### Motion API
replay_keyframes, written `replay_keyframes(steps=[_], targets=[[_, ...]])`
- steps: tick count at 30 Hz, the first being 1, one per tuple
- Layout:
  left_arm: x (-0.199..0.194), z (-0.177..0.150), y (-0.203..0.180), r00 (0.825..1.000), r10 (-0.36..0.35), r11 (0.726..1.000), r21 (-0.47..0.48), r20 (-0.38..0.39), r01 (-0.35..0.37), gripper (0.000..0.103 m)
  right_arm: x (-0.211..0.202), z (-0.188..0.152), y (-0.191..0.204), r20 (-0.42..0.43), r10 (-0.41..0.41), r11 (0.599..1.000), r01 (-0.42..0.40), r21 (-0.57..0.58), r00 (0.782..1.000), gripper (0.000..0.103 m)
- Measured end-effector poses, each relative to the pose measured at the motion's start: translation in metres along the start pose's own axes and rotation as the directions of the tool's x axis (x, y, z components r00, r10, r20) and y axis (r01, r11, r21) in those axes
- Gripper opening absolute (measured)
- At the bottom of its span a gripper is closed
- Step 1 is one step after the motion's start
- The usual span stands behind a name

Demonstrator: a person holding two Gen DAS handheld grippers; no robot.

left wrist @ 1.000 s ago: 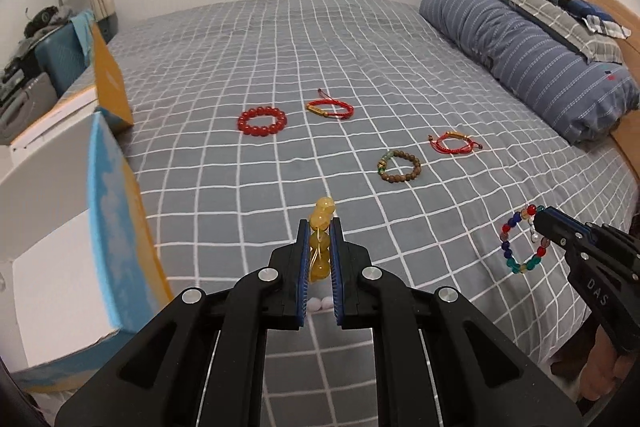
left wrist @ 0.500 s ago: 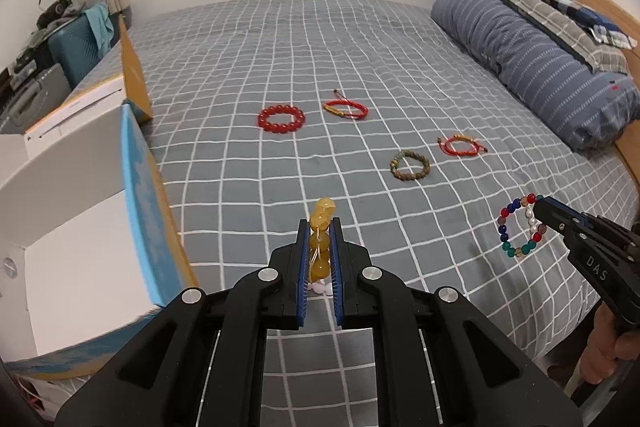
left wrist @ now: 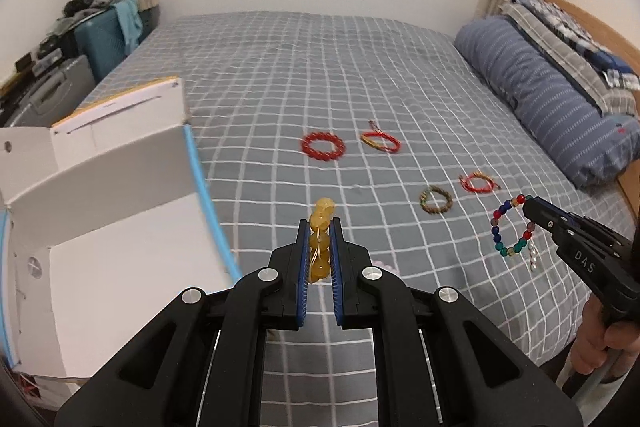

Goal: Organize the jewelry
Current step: 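Carry the amber beads and multicolour bracelet over the white box with both tools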

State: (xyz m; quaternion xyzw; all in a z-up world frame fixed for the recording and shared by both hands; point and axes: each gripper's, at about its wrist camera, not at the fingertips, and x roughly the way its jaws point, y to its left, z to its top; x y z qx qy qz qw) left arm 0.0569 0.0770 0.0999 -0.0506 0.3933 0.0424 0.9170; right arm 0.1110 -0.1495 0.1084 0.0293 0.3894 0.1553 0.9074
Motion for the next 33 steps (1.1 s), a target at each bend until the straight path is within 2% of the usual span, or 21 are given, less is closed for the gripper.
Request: replay_keyframes(steps=[9,17,20,25,33], targets=[[-0.026,0.000,0.064,0.996,0.092,0.992,-0.092,0.012,-0.090,0.009,0.004,0.033,0.065,0.023,0.085,0.993,-0.083,-0.081,0.996,0.009],[-0.047,-0.015,0.144,0.976,0.219,0.954,-0.210,-0.001,-0.214,0.009,0.004,0.053,0.151,0.033,0.179,0.967,-0.170,-0.187,0.983,0.009],[-0.051,-0.026,0.172,0.965,0.261,0.933,-0.255,-0.012,-0.256,0.009,0.002,0.050,0.184,0.047,0.203,0.953,-0.186,-0.237,0.978,0.009],[-0.059,-0.048,0.209,0.947,0.319,0.897,-0.312,-0.036,-0.314,0.009,0.009,0.040,0.234,0.022,0.258,0.928,-0.242,-0.284,0.966,0.009],[-0.054,-0.076,0.242,0.931,0.354,0.867,-0.344,-0.085,-0.361,0.009,0.032,0.016,0.292,-0.040,0.292,0.901,-0.289,-0.323,0.955,0.009]])
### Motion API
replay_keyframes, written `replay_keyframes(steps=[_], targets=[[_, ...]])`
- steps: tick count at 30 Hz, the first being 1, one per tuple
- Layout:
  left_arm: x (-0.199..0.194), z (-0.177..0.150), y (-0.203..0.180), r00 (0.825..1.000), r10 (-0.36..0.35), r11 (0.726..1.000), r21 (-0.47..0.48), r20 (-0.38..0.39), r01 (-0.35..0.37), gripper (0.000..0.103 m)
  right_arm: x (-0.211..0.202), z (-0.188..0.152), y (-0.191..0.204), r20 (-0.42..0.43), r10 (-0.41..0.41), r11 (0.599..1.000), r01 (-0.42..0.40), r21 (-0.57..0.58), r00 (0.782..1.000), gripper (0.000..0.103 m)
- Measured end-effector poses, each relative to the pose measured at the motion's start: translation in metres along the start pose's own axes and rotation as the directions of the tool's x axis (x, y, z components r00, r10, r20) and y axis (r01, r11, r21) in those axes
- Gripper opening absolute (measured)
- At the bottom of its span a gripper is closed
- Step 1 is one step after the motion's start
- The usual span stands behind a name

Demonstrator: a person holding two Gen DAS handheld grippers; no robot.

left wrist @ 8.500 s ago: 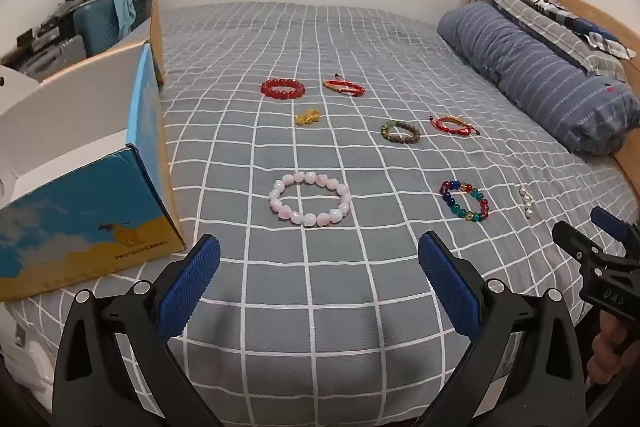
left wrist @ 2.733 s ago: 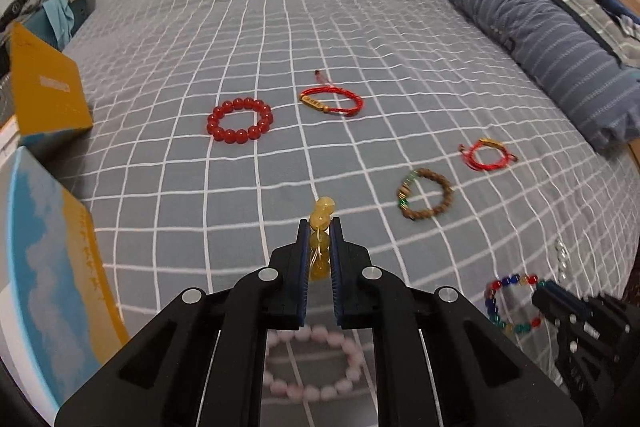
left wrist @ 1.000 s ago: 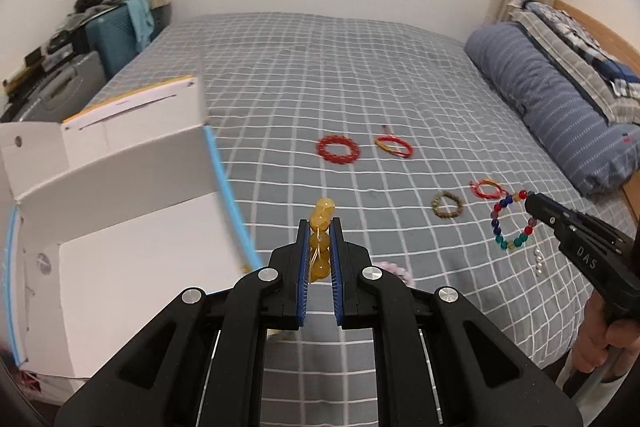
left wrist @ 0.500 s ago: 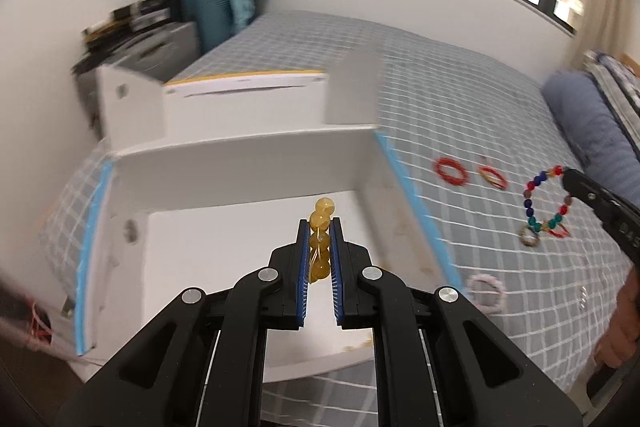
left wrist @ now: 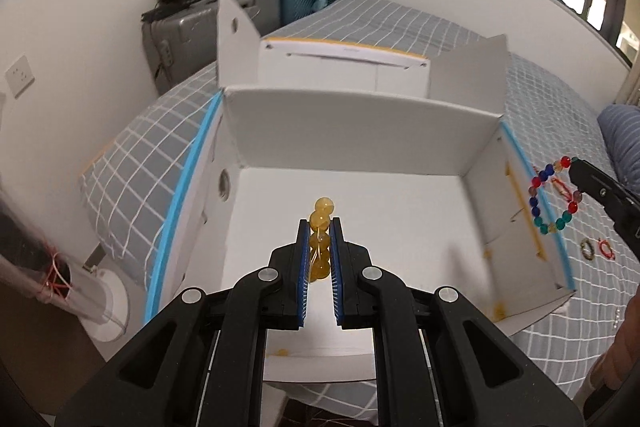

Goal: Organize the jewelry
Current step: 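Carry the amber beads and multicolour bracelet over the white box with both tools, then open both tools to drop the amber beads and multicolour bracelet into the box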

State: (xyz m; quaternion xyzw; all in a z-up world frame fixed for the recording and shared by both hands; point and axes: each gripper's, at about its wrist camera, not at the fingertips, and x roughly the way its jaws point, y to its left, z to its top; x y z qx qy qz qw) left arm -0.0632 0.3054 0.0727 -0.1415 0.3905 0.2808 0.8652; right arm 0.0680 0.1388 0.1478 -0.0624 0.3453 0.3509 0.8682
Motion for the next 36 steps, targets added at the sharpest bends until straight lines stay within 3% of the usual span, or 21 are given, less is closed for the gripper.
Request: replay_keyframes(steps=[13,20,26,27,29,32,33,34,35,36], targets=[[0.060,-0.003,0.010,0.995,0.014,1.000,0.002,-0.100,-0.014,0.009,0.076,-0.026,0.013,-0.156,-0.047,0.997,0.057,0.061,0.987,0.009],[0.065,-0.001,0.012,0.994,0.018,1.000,0.013,-0.112,-0.016,0.009,0.094,-0.038,0.013,-0.217,-0.058,0.995,0.073,0.063,0.974,0.009],[0.066,-0.002,0.010,0.994,0.023,1.000,0.022,-0.111,-0.021,0.011,0.092,-0.038,0.015,-0.213,-0.053,0.996,0.066,0.055,0.976,0.011],[0.064,-0.002,0.008,0.994,0.029,0.999,0.029,-0.104,-0.026,0.011,0.091,-0.038,0.015,-0.210,-0.054,0.996,0.067,0.052,0.976,0.014],[0.063,-0.003,0.008,0.994,0.037,0.999,0.035,-0.103,-0.034,0.015,0.088,-0.038,0.017,-0.198,-0.057,0.997,0.067,0.046,0.979,0.031],[0.059,-0.002,0.010,0.995,0.026,1.000,0.016,-0.093,-0.025,0.038,0.083,-0.036,0.019,-0.180,-0.047,0.998,0.056,0.043,0.982,0.043],[0.055,-0.002,0.009,0.996,0.033,0.999,0.012,-0.079,-0.032,0.050,0.080,-0.035,0.021,-0.171,-0.048,0.998,0.054,0.034,0.984,0.046],[0.052,-0.002,0.009,0.997,0.044,0.999,0.013,-0.063,-0.043,0.058,0.075,-0.035,0.023,-0.152,-0.050,0.998,0.054,0.027,0.987,0.055],[0.047,-0.002,0.008,0.998,0.050,0.999,0.015,-0.046,-0.049,0.059,0.072,-0.033,0.024,-0.136,-0.059,0.998,0.063,0.023,0.989,0.067],[0.044,-0.002,0.008,0.998,0.051,0.999,0.016,-0.038,-0.050,0.060,0.066,-0.032,0.026,-0.107,-0.067,0.997,0.069,0.018,0.992,0.071]])
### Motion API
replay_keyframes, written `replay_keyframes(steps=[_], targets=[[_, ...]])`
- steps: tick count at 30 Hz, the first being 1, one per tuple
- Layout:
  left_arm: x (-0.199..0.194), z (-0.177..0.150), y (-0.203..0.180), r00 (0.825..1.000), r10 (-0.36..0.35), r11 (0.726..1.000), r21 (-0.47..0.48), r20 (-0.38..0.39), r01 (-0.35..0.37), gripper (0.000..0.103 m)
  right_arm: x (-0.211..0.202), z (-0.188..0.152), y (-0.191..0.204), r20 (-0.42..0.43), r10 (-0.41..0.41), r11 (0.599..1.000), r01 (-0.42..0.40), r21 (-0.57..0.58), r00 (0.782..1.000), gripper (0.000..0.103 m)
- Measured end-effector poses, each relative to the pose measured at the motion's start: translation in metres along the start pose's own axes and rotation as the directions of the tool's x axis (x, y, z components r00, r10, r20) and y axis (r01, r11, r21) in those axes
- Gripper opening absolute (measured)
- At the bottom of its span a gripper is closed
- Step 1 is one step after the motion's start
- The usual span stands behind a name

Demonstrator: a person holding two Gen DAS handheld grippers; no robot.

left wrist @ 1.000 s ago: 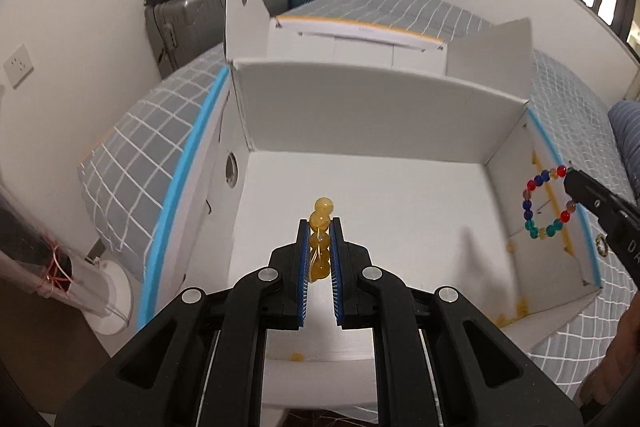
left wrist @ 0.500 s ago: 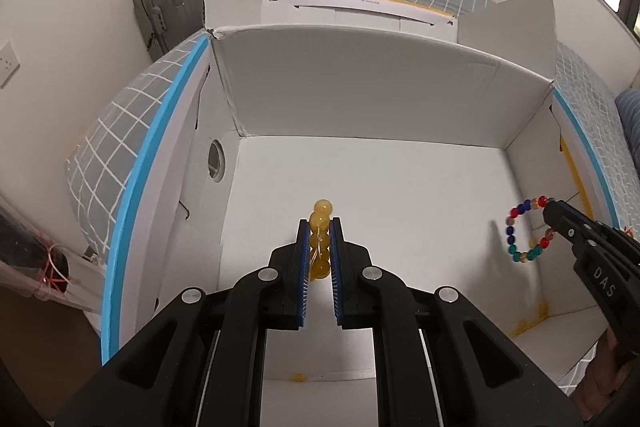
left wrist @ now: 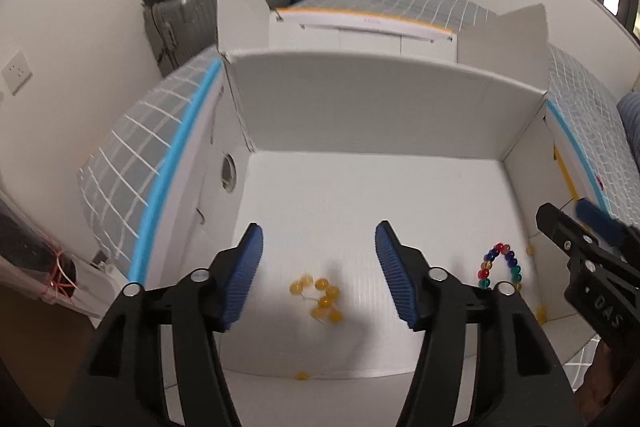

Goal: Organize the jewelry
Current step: 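Open both tools to drop the amber beads and multicolour bracelet into the box, then move both tools back over the bed toward the pink bracelet and pearls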

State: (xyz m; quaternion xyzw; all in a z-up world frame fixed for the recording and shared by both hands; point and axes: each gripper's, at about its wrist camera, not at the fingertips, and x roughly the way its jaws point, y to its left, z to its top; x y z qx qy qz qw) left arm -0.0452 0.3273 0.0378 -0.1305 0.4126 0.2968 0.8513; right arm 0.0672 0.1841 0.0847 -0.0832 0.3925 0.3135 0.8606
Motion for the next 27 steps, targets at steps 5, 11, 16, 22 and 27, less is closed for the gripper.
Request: replay_keyframes(steps=[5,11,16,22,27], targets=[[-0.022,-0.001,0.002,0.999,-0.006,1.000,-0.013,0.046,0.006,0.076,-0.024,0.006,0.003,0.095,-0.029,0.999,0.031,-0.018,0.995,0.087],[-0.056,-0.003,-0.001,0.991,0.006,1.000,-0.024,0.137,-0.003,0.097,-0.045,0.008,-0.003,0.158,-0.011,1.000,0.012,-0.007,0.987,0.095],[-0.075,-0.002,-0.011,0.986,0.005,1.000,-0.001,0.168,-0.005,0.097,-0.061,0.009,-0.015,0.193,-0.014,1.000,0.012,0.010,0.981,0.095],[-0.079,0.000,-0.028,0.986,-0.050,0.999,0.004,0.159,0.050,0.097,-0.081,0.007,-0.044,0.223,-0.034,0.999,0.024,0.049,0.974,0.095],[-0.081,0.001,-0.057,0.980,-0.095,0.995,0.026,0.174,0.092,0.097,-0.095,0.005,-0.079,0.227,-0.094,0.993,0.076,0.088,0.969,0.095]])
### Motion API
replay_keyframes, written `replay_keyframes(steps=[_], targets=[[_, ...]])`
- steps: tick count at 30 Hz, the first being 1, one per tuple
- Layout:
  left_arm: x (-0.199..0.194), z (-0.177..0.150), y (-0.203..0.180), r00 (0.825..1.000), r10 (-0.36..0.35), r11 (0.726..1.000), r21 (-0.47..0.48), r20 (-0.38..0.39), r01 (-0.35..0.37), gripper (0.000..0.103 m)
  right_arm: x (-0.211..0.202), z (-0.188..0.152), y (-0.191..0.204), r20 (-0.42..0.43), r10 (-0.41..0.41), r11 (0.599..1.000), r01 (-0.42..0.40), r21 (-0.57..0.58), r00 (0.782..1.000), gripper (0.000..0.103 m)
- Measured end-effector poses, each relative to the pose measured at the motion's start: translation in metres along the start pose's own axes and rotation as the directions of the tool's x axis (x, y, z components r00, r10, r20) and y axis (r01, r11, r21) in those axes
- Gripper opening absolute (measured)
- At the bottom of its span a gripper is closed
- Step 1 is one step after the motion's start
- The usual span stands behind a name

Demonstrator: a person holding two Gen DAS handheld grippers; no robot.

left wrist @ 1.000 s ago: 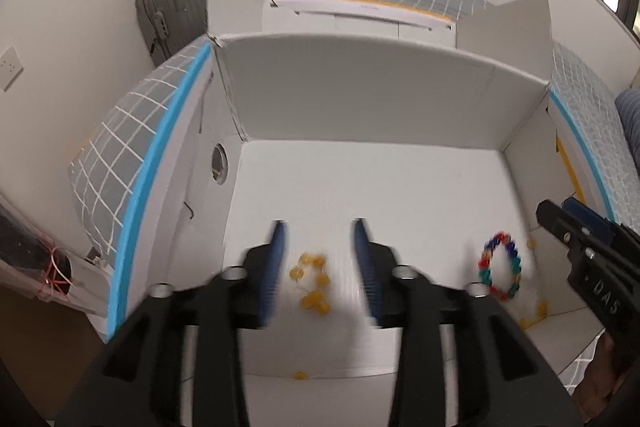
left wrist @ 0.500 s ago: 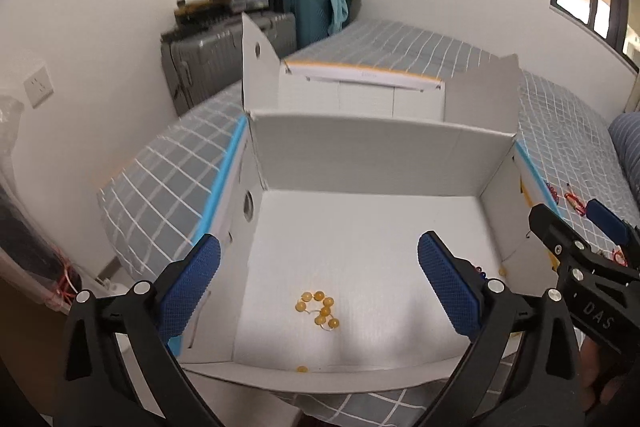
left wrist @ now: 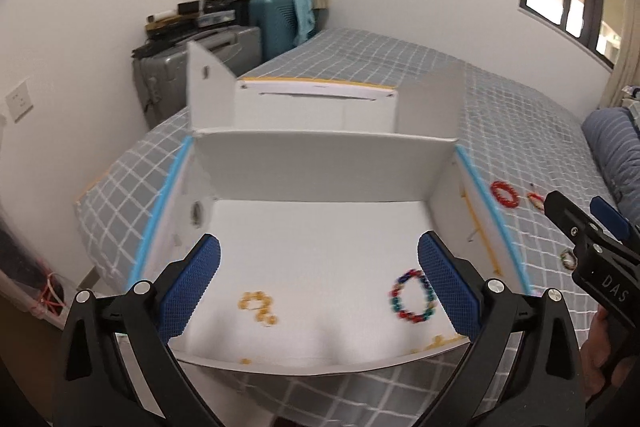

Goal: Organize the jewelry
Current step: 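Move both tools back over the bed toward the pink bracelet and pearls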

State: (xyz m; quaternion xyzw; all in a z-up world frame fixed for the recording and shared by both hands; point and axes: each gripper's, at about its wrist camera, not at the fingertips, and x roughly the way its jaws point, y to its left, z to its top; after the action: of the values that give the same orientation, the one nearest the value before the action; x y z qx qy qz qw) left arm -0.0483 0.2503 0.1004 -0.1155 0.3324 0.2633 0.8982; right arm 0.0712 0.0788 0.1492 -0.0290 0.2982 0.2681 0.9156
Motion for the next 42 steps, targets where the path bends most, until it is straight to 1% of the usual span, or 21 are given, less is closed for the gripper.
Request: replay_keyframes(steps=[5,10,14,17,19,20,24,25,27,28,31,34,36,40,42], targets=[[0.003,0.003,-0.042,0.998,-0.063,0.997,0.041,-0.001,0.063,0.097,-0.016,0.000,-0.045,0.017,-0.082,0.996,0.081,0.021,0.997,0.095],[0.005,0.002,-0.094,0.990,-0.142,0.983,0.115,-0.013,0.142,0.097,-0.031,-0.002,-0.097,0.021,-0.176,0.983,0.174,0.064,0.984,0.095],[0.007,-0.002,-0.129,0.981,-0.194,0.969,0.155,-0.021,0.195,0.097,-0.045,-0.006,-0.142,0.012,-0.251,0.964,0.248,0.098,0.968,0.095],[0.008,-0.008,-0.153,0.974,-0.227,0.960,0.161,-0.021,0.228,0.097,-0.054,-0.014,-0.174,-0.015,-0.307,0.946,0.307,0.103,0.952,0.095],[0.008,-0.013,-0.173,0.965,-0.262,0.947,0.183,-0.030,0.263,0.097,-0.060,-0.019,-0.191,-0.029,-0.337,0.935,0.338,0.102,0.941,0.095],[0.008,-0.017,-0.186,0.959,-0.280,0.938,0.205,-0.033,0.281,0.097,-0.064,-0.023,-0.204,-0.036,-0.362,0.925,0.364,0.105,0.931,0.095],[0.009,-0.028,-0.223,0.953,-0.301,0.916,0.264,-0.041,0.301,0.097,-0.076,-0.042,-0.246,-0.080,-0.418,0.895,0.426,0.135,0.905,0.095],[0.011,-0.031,-0.232,0.950,-0.309,0.911,0.271,-0.051,0.311,0.097,-0.078,-0.045,-0.253,-0.086,-0.425,0.890,0.434,0.141,0.901,0.095],[0.017,-0.038,-0.246,0.945,-0.319,0.902,0.282,-0.073,0.326,0.097,-0.083,-0.058,-0.273,-0.109,-0.451,0.872,0.463,0.155,0.886,0.095],[0.021,-0.043,-0.254,0.939,-0.333,0.894,0.289,-0.083,0.343,0.097,-0.083,-0.062,-0.279,-0.117,-0.456,0.868,0.470,0.158,0.882,0.095],[0.032,-0.057,-0.272,0.935,-0.339,0.892,0.279,-0.103,0.355,0.097,-0.086,-0.079,-0.302,-0.152,-0.476,0.852,0.497,0.164,0.866,0.095],[0.046,-0.077,-0.291,0.931,-0.335,0.880,0.304,-0.143,0.364,0.097,-0.085,-0.096,-0.321,-0.183,-0.485,0.841,0.513,0.173,0.855,0.095],[0.057,-0.089,-0.299,0.933,-0.321,0.878,0.319,-0.165,0.358,0.097,-0.083,-0.104,-0.328,-0.201,-0.485,0.837,0.518,0.177,0.851,0.095],[0.078,-0.102,-0.302,0.927,-0.314,0.884,0.292,-0.205,0.365,0.097,-0.079,-0.122,-0.340,-0.229,-0.497,0.823,0.538,0.181,0.837,0.095],[0.086,-0.108,-0.301,0.929,-0.305,0.888,0.289,-0.211,0.357,0.097,-0.075,-0.130,-0.345,-0.243,-0.492,0.821,0.538,0.189,0.836,0.095]])
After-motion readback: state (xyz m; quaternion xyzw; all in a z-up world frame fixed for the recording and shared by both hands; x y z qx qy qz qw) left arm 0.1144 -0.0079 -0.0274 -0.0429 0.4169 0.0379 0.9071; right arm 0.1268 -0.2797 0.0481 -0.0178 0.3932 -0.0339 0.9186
